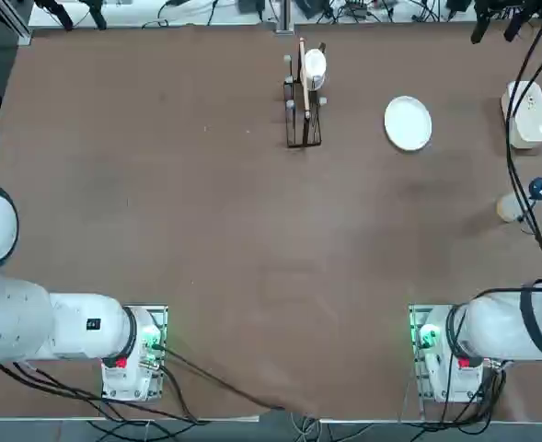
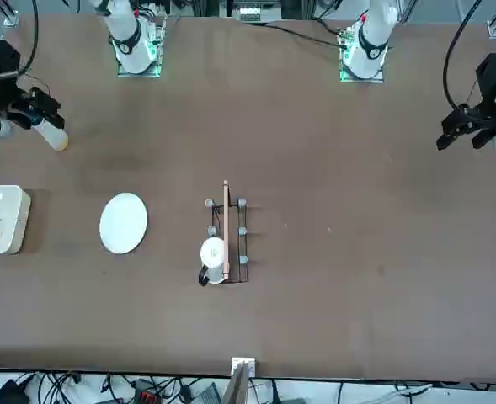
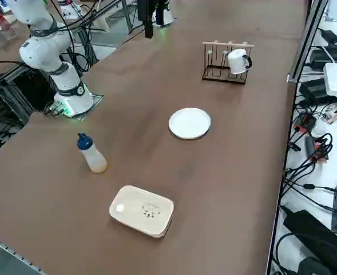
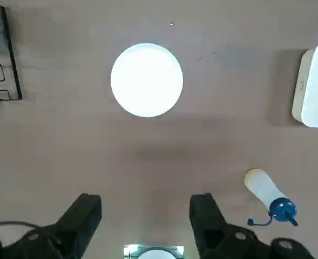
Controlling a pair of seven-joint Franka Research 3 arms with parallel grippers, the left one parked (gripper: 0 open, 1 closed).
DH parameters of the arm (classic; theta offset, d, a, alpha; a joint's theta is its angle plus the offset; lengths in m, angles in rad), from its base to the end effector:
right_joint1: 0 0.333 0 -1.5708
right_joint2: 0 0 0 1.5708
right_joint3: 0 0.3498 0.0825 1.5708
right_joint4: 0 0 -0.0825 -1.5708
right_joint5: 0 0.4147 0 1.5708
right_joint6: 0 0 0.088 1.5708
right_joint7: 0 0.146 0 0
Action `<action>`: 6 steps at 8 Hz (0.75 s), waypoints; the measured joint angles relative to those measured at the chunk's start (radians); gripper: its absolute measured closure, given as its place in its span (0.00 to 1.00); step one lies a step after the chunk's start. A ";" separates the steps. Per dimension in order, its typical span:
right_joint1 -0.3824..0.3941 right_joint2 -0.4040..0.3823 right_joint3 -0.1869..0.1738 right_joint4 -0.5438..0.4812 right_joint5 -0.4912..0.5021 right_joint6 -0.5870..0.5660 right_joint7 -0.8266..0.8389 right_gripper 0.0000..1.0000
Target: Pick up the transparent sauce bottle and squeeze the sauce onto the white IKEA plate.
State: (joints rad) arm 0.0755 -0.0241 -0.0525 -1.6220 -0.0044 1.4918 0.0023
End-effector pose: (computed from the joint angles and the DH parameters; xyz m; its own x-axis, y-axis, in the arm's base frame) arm 0.5628 0.0119 0.6014 0.9942 0.0204 -0.1059 0.0208 -0.9998 0.0034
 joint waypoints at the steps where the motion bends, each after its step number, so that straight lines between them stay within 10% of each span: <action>1: 0.000 0.001 0.000 0.000 0.000 0.000 0.000 0.00; 6: -0.008 0.031 -0.001 -0.001 -0.056 -0.106 -0.001 0.00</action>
State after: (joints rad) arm 0.0679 0.0074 -0.0540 -1.6227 -0.0601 1.3860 0.0016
